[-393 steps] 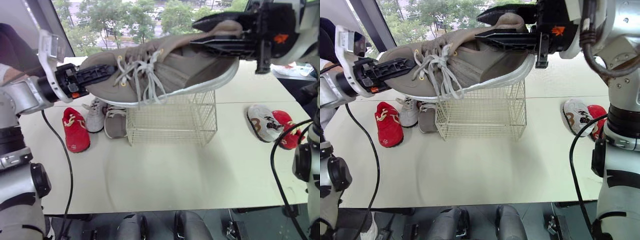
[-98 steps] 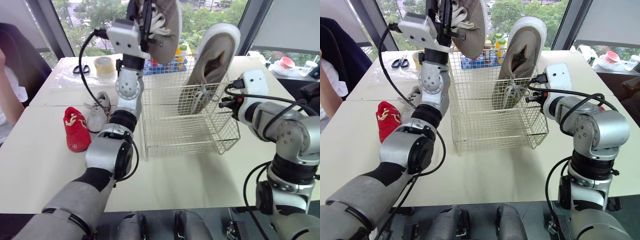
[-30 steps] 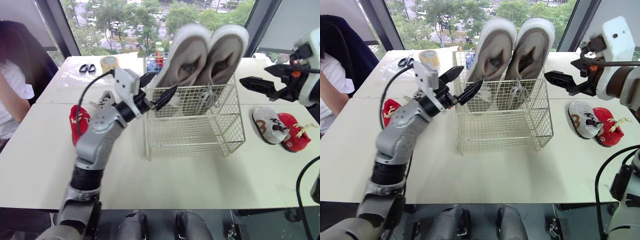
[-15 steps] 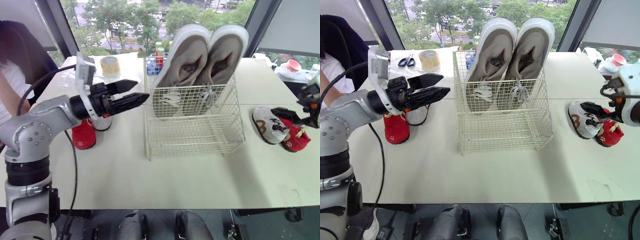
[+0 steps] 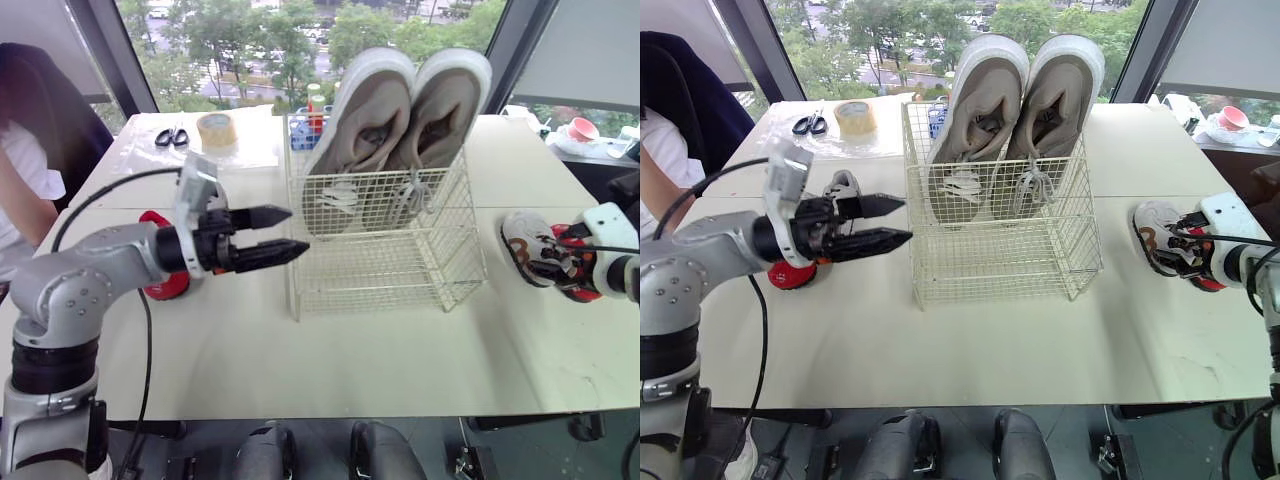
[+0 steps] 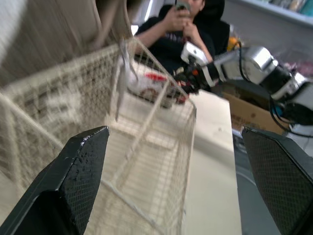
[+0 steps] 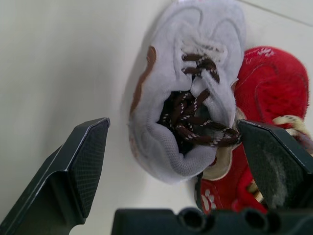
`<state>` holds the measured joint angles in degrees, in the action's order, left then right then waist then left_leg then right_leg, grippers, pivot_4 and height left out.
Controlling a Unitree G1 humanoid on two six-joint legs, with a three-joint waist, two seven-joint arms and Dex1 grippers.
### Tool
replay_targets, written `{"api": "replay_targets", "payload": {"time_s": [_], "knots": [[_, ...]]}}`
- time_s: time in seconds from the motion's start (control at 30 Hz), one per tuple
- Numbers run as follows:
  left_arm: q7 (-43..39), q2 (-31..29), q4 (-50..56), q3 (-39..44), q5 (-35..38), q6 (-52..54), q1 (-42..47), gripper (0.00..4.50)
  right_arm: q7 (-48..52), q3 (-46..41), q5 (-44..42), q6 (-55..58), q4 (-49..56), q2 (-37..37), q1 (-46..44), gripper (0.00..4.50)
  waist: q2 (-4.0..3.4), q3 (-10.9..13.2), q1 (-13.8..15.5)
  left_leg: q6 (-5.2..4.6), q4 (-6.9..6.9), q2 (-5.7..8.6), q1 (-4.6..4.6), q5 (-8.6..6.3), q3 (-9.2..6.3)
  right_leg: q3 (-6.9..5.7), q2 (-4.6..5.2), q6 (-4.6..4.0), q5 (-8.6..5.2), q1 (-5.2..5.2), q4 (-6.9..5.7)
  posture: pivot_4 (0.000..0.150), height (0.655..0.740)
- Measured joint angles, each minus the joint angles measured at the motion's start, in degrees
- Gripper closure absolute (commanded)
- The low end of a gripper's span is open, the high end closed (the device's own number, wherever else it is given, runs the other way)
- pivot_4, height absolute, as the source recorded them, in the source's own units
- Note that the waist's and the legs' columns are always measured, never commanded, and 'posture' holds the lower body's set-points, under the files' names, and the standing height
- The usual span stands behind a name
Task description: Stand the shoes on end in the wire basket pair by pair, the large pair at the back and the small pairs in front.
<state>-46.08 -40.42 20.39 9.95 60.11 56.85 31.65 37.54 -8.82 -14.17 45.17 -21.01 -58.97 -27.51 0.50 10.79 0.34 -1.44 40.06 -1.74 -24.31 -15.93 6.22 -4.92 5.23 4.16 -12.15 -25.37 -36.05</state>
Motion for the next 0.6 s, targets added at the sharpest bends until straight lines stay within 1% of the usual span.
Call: {"api": "replay_targets", "payload": {"time_s": [0.17, 0.2, 0.27, 0.37, 0.47, 0.5, 0.6], "knots": [[1.3, 0.7, 2.0, -0.2, -1.3, -1.5, -1.1, 0.07, -0.5, 1.1, 2.1, -2.5, -4.5, 1.9, -2.2, 0.0, 0.0, 0.0, 0.1, 0.01, 0.01, 0.01, 0.01, 0.0, 0.0, 0.01, 0.0, -0.01, 0.0, 0.02, 0.0, 0.15, 0.74], [1.6, 1.0, 2.6, -0.2, -1.5, -1.8, -1.4, 0.0, -0.6, 1.2, 2.5, -3.1, -5.2, 2.1, -2.5, 0.54, 0.0, 0.0, 0.1, 0.01, 0.01, 0.0, 0.01, 0.0, 0.0, 0.01, 0.0, -0.01, 0.0, 0.02, 0.01, 0.15, 0.74], [2.6, 1.3, 3.2, -0.3, -2.2, -2.3, -2.1, 0.0, -0.7, 1.3, 3.3, -4.0, -5.9, 2.6, -2.7, 1.24, 0.0, 0.0, 0.1, 0.01, 0.0, -0.01, 0.02, 0.0, -0.01, 0.01, -0.01, -0.01, 0.0, 0.02, 0.0, 0.15, 0.74], [3.7, 2.4, 4.0, -1.2, -3.0, -2.9, -2.3, 0.0, -0.9, 1.3, 3.9, -4.6, -6.3, 3.5, -3.1, 2.78, 0.0, 0.0, 0.1, 0.01, 0.01, -0.01, 0.04, 0.01, 0.0, 0.01, -0.01, -0.01, 0.01, 0.05, 0.0, 0.15, 0.74], [4.1, 2.7, 4.6, -2.3, -3.4, -3.5, -2.3, 0.0, -1.0, 1.6, 4.6, -4.8, -6.3, 3.7, -3.3, 4.06, 0.0, 0.0, 0.0, 0.01, 0.01, -0.01, 0.05, 0.01, 0.0, 0.03, -0.02, -0.01, 0.01, 0.05, 0.0, 0.15, 0.74], [4.2, 2.8, 4.6, -2.5, -3.6, -3.7, -2.3, 0.0, -1.0, 1.6, 4.9, -4.8, -6.0, 3.7, -3.3, 4.25, 0.0, 0.0, 0.0, 0.01, 0.01, -0.01, 0.05, 0.01, 0.0, 0.03, -0.02, -0.01, 0.01, 0.05, -0.01, 0.15, 0.74], [4.3, 2.8, 4.2, -2.5, -4.4, -4.0, -1.5, 0.0, -1.8, 1.5, 5.3, -3.9, -3.1, 3.7, -2.8, 4.29, -0.02, 0.0, 0.1, 0.02, 0.01, -0.01, 0.04, 0.01, 0.01, 0.03, -0.02, -0.01, 0.01, 0.03, -0.01, 0.15, 0.74]]}}
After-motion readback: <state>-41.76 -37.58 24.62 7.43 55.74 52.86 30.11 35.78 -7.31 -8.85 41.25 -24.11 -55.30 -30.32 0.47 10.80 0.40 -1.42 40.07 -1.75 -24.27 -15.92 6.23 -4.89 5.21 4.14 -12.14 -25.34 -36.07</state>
